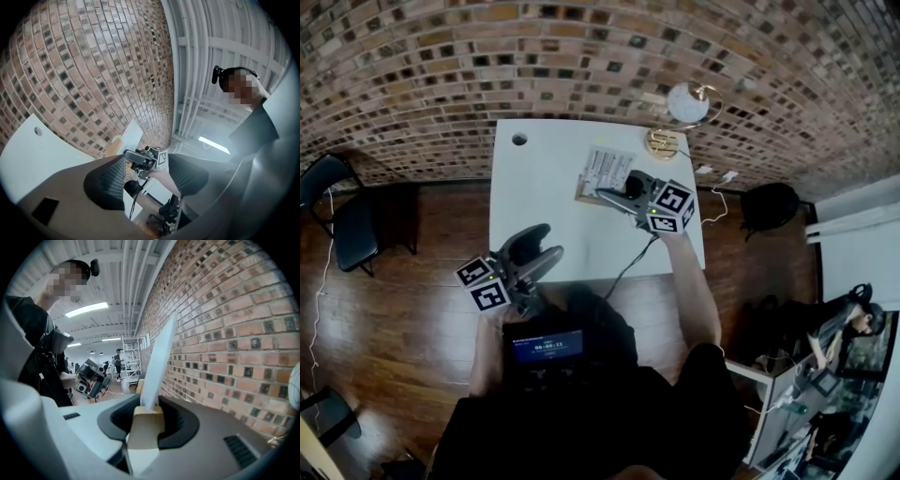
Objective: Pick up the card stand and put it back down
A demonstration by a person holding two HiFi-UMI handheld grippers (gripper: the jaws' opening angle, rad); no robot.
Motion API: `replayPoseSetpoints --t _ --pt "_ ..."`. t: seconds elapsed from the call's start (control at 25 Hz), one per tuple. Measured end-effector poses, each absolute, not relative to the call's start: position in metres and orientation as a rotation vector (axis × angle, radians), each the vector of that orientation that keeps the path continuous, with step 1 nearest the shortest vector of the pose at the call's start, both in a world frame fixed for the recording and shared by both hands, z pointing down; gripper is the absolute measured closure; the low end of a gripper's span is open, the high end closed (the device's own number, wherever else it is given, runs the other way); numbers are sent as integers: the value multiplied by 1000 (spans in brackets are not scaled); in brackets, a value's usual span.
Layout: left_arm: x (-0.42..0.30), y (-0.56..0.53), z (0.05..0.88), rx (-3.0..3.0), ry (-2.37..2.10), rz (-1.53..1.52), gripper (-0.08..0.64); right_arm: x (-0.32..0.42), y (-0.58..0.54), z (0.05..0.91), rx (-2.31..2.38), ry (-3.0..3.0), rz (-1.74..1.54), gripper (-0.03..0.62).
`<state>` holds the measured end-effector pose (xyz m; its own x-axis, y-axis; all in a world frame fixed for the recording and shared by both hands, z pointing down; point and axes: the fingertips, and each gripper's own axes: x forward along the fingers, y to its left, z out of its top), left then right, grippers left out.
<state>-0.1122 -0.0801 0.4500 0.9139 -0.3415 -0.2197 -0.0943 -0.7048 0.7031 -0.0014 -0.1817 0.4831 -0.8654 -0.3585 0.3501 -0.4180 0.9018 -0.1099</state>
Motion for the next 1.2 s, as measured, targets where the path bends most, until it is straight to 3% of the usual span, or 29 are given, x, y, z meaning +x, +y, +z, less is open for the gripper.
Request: replayPoseSetpoints --t 0.56,0.88,1.2 --pt "-57 -165 492 2229 -512 -302 290 58 -325 629 544 -2783 549 453" --pt "-52 -197 524 2118 -661 -226 290 54 -418 711 517 -2723 380 453" --pt "-46 -204 548 2043 -714 -198 290 42 -444 778 346 -2588 126 451"
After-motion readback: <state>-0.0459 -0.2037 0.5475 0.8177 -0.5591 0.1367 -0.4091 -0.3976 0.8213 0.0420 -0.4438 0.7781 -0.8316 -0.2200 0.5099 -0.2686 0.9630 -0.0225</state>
